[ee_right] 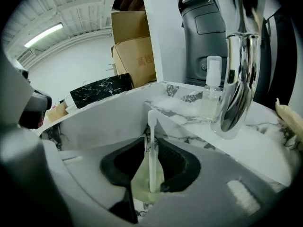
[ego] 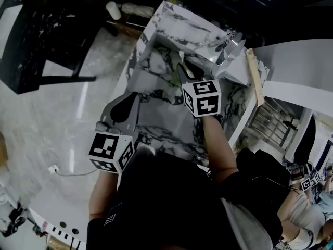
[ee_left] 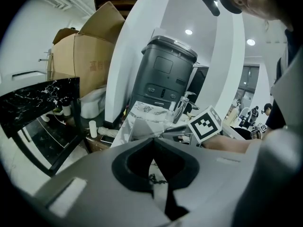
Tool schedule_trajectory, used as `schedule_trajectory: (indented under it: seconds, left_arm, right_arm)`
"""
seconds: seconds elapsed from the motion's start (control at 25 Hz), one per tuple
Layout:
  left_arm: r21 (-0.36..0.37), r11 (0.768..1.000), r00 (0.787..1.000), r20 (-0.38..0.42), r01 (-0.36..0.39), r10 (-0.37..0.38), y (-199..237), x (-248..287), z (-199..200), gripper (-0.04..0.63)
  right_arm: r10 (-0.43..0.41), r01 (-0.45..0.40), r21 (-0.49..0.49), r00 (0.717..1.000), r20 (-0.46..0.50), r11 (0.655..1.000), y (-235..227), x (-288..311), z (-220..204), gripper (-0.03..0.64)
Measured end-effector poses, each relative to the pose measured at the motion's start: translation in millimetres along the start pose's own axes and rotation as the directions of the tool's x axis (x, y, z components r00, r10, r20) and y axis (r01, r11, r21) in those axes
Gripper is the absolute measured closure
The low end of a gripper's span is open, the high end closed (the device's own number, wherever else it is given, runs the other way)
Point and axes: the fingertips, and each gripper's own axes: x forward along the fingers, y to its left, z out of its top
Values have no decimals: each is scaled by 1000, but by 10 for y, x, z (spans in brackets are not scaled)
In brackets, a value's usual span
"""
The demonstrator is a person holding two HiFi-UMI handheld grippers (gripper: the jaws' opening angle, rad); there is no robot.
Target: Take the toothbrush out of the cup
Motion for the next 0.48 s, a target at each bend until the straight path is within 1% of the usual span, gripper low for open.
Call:
schedule_trajectory:
  seconds: [0.32,0.36,0.44,0.48]
  left_arm:
    - [-7,1000,1000,-11,-14,14,28,35,-4,580]
    - [-7,1000,1000,-13,-12,12,22,41,-7,580]
    - [-6,1000,1000,-16,-9,9,9,46,-14,580]
    - [-6,1000,1000,-17,-9,9,3,44,-18,580]
  right_arm:
    - [1,-1,-22,1000,-17,1000,-6,101,-57,522]
    - [-2,2,-26,1000,-19,1000,-7,110,-64,527]
    - [-15,14,-39,1000,-19,999,-14,116,-72,565]
    - [-21,20,-48,1000,-19,999,-14,114,-75,566]
